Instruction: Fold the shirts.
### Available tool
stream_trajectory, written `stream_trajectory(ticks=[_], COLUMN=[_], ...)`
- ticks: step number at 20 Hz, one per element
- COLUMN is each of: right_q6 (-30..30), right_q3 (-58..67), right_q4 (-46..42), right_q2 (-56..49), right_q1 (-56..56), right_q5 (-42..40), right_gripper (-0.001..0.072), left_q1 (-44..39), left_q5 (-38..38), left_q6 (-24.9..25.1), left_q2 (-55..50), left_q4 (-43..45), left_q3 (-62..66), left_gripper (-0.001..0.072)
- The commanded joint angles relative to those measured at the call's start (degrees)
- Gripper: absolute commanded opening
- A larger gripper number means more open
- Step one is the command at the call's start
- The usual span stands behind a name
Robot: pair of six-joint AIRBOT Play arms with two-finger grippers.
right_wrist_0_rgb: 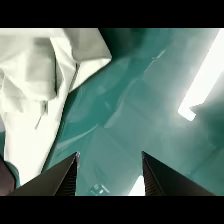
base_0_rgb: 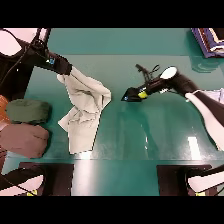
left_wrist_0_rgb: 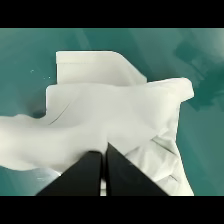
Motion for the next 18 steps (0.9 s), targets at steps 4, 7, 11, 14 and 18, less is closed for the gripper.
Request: stream_trajectory(ticks=[4,7,11,14,18], right_q6=[-0.2,1.5,2.4,2.3,2.3], right_q3=[10.4,16.0,20.5,22.5,27.4], right_q4=[3.6,3.4,3.1,3.0,-3.5], right_q2=[-12.4,-17.0,-19.4,-19.4,-15.6], right_q1=[7.6,9.0,9.2,9.1,7.6], right_q5=[-6.9,-7.2,-9.3,-10.6,-7.8], right_gripper=[0.0449,0.0447,0.0348,0.0012,0.001], left_q1=[0.0,0.0,0.0,0.0,0.0], left_q5=[0.2,0.2,0.2,0.3,-1.9], left_q6=[0.0,0.0,0.0,0.0,0.0], left_q2=[-0.4,-0.4,-0.1,-0.1,1.0], left_q4=[0.3,0.3,0.0,-3.7,-4.6], left_q3=[-0.1,-0.1,-0.1,0.2,6.4], left_gripper=[0.0025,0.0025,0.0025,0.0025,0.0025])
